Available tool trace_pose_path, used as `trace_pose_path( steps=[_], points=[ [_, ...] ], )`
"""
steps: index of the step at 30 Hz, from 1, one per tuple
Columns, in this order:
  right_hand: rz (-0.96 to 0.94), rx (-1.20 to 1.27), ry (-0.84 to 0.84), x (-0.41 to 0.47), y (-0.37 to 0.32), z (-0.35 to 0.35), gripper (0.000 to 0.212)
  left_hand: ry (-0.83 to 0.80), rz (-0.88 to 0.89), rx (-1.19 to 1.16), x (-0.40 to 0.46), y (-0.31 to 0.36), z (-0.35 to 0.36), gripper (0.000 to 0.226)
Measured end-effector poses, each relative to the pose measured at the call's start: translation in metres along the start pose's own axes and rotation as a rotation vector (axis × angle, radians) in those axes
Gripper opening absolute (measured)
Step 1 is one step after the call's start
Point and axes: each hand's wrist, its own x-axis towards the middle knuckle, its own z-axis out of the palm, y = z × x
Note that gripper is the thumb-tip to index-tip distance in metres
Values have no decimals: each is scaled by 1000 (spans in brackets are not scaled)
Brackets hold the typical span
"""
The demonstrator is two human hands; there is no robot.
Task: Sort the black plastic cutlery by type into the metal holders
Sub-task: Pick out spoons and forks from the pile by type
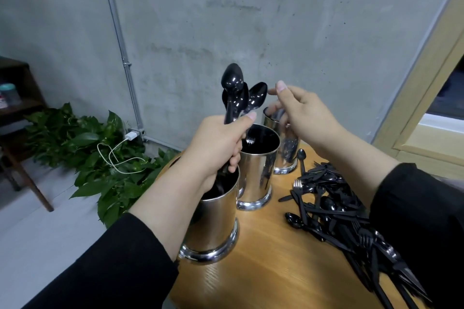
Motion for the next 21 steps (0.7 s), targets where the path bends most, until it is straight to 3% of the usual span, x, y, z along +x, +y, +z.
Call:
trace_pose_path(
  steps=[4,10,12,16,21],
  points=[
    [-15,79,-111,-28,-14,-11,47,-109,-26,88,-5,0,26,39],
    [-48,-4,-104,-48,-9,-30,50,-300,-114,257,-15,-3,59,34],
    [-39,-43,-77,-50,-5,-38,39,-341,-139,304,-16,-3,69,34],
    [-17,-69,9,-51,2,-52,11,-232,-26,256,-7,-6,83,38],
    [31,1,18,-47,15,-64,7,-149,57,282,8,-6,92,50]
  ],
)
